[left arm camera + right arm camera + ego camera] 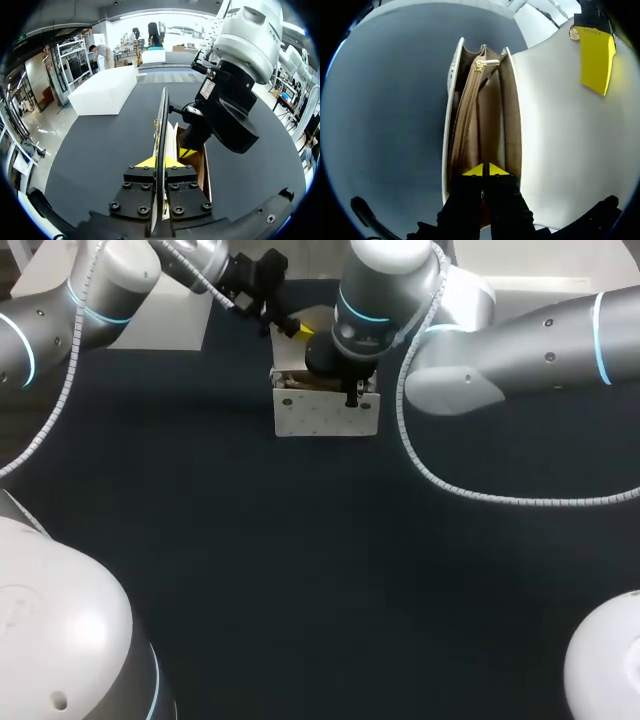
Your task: Pick up the bag, open it, inspect its contents, close it, and place it on the opposite side
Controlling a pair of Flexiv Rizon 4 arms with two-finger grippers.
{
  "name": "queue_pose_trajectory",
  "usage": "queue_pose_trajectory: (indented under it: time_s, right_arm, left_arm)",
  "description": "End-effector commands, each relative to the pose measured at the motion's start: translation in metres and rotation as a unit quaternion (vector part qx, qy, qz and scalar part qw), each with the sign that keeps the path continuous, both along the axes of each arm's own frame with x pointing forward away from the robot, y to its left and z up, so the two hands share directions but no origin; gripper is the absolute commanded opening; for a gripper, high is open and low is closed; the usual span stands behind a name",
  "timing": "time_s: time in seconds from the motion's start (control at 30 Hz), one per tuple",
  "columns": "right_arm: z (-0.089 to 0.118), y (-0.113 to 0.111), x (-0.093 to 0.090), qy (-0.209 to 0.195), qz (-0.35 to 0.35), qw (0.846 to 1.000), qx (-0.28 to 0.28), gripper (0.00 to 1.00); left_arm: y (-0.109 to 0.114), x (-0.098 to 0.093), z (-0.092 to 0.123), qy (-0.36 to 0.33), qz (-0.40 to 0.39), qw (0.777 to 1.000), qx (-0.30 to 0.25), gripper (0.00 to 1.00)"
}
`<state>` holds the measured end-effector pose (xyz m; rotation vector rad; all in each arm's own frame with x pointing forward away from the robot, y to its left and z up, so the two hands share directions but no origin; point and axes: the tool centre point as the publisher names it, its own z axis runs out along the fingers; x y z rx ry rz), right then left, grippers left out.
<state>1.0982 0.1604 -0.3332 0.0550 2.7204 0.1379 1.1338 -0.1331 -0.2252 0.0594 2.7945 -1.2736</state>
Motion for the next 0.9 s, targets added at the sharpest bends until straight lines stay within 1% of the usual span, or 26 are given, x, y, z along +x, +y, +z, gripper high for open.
queue_pose_trajectory:
  time_s: [0.03, 0.33, 0.9]
  right_arm:
    - [-0.0059, 0.0018, 0.0037, 0.011, 0.000, 1.000, -0.002, 1.00]
    - [-0.0085, -0.0007, -0.0016, 0.019, -0.003, 1.000, 0.001, 1.00]
    - [-0.0106, 0.0010, 0.0008, 0.025, 0.000, 1.000, -0.003, 1.00]
  left_arm:
    - [0.0010, 0.0058, -0.0030, 0.007, -0.010, 1.000, -0.007, 0.00]
    - [-0.0012, 0.0033, -0.0060, -0.003, -0.024, 1.000, -0.006, 0.00]
    - [-0.0040, 0.0028, -0.0066, -0.008, -0.030, 0.999, -0.004, 0.00]
